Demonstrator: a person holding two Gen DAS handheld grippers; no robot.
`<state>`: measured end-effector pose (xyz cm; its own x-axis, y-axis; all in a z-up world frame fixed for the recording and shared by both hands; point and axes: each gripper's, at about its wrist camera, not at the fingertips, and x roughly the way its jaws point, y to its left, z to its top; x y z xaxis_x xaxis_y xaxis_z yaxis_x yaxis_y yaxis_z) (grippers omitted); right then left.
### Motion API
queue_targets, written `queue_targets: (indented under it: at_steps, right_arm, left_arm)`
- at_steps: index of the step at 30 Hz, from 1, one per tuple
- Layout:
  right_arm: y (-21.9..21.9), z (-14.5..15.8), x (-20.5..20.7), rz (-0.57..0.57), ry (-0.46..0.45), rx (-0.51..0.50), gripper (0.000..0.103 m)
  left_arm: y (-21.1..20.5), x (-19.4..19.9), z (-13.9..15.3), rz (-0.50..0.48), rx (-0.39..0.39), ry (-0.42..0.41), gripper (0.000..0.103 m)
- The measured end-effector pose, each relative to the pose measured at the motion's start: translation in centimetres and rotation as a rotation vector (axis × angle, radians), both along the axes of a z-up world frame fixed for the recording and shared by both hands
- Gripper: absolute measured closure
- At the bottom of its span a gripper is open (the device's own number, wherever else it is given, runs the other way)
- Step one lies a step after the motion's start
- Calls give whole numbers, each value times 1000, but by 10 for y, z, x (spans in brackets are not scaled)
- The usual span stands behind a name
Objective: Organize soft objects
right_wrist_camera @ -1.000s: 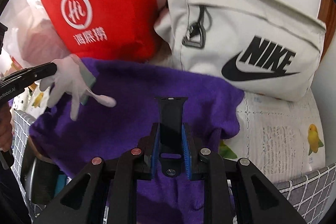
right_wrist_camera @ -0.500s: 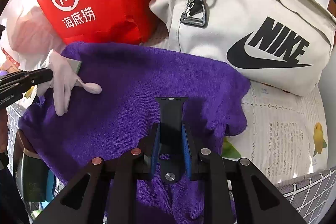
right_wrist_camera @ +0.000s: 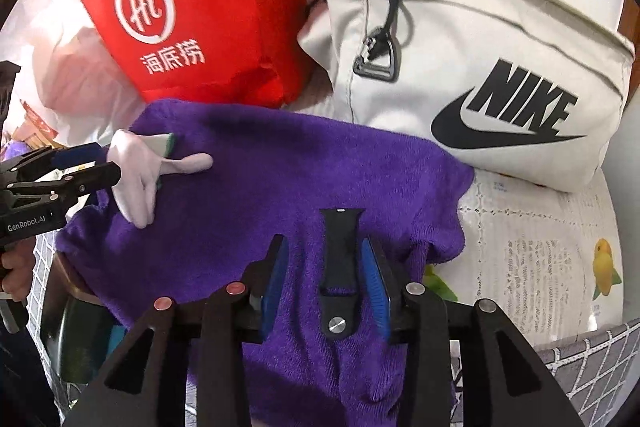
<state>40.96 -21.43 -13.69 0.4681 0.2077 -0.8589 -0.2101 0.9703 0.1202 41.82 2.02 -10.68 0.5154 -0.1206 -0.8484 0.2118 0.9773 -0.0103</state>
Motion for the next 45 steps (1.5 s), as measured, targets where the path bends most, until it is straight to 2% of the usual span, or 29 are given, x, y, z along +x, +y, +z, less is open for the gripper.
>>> queue_targets:
  at_steps: [7, 13, 16, 21, 26, 30, 34, 36, 45]
  right_arm:
    - [3, 20, -23, 11, -32, -2, 63]
    - [9, 38, -51, 18, -56, 12, 63]
    - [15, 48, -70, 23, -70, 19, 63]
    - [22, 65, -108, 33, -98, 28, 63]
    - [28, 78, -157, 33, -116, 56, 63]
    - [30, 82, -200, 35, -128, 55, 63]
    - [25, 77, -241, 24, -130, 49, 55]
    - [21, 71, -259, 13, -124, 45, 55]
    - [7, 45, -307, -37, -94, 43, 55]
  left_arm:
    - [-5, -21, 13, 8, 96, -10, 32]
    - [1, -54, 32, 14, 44, -84, 32]
    - [6, -77, 43, 32, 68, -122, 32]
    - [20, -116, 56, 67, 34, -96, 32]
    - [27, -166, 56, 54, 10, -75, 32]
    - [22, -210, 48, 24, 22, -73, 32]
    - [21, -244, 30, -11, -17, -54, 32]
    - [20, -257, 16, -20, -44, -27, 32]
    - [14, -282, -33, -94, -19, 17, 29]
